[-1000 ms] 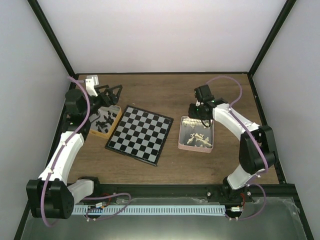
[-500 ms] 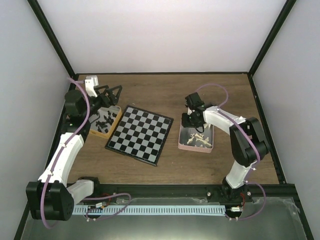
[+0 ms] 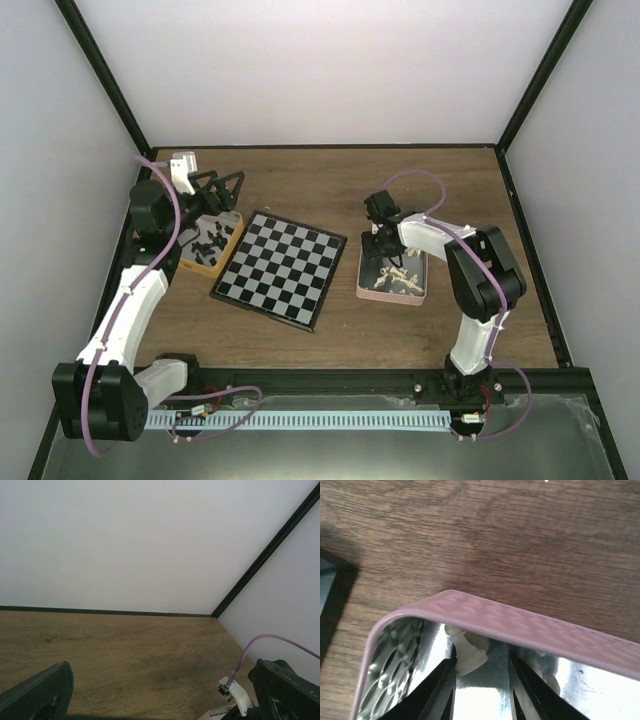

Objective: Set up the chess pieces on the board
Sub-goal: Pick up the chess piece from the storage box.

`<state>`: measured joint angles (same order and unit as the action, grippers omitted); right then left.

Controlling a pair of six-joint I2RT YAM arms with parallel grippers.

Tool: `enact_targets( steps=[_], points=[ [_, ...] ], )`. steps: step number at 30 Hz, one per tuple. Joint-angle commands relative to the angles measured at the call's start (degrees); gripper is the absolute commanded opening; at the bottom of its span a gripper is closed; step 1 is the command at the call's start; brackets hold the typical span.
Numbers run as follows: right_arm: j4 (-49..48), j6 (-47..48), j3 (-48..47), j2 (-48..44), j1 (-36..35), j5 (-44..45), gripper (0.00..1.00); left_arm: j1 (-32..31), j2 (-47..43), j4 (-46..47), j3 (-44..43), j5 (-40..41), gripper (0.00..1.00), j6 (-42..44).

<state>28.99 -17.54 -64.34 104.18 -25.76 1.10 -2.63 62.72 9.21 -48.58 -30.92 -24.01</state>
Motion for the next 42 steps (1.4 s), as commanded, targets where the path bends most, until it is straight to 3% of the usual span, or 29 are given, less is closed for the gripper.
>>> enact_targets(
  steps=[1, 19, 26, 33, 38, 42],
  points=[
    [-0.41, 2.48, -1.34, 1.38, -0.61, 3.02, 0.3, 0.17, 0.17, 0.91, 0.11, 0.2, 1.0, 0.98],
    [-4.22, 6.21, -1.02, 2.53, -0.9, 3.56, 0.3, 0.16, 0.3, 0.65, 0.16, 0.46, 1.0, 1.25],
    [-3.4, 6.43, 0.38, 1.45, -2.86, 2.91, 0.2, 0.17, -0.14, 0.46, 0.43, 0.5, 1.0, 1.34],
    [-3.5, 5.25, 1.85, 1.09, -2.98, 5.11, 0.22, 0.17, -0.49, 0.41, 0.52, 0.34, 1.0, 1.23],
    [-3.71, 5.0, 1.69, 0.69, -3.07, 5.65, 0.14, 0.17, -0.67, 0.31, 0.59, 0.88, 1.0, 0.71],
    [-5.8, 3.68, 3.27, -3.04, -3.07, 6.72, 0.13, 0.17, -0.52, 0.56, 0.68, 0.97, 1.0, -0.26]
  ],
)
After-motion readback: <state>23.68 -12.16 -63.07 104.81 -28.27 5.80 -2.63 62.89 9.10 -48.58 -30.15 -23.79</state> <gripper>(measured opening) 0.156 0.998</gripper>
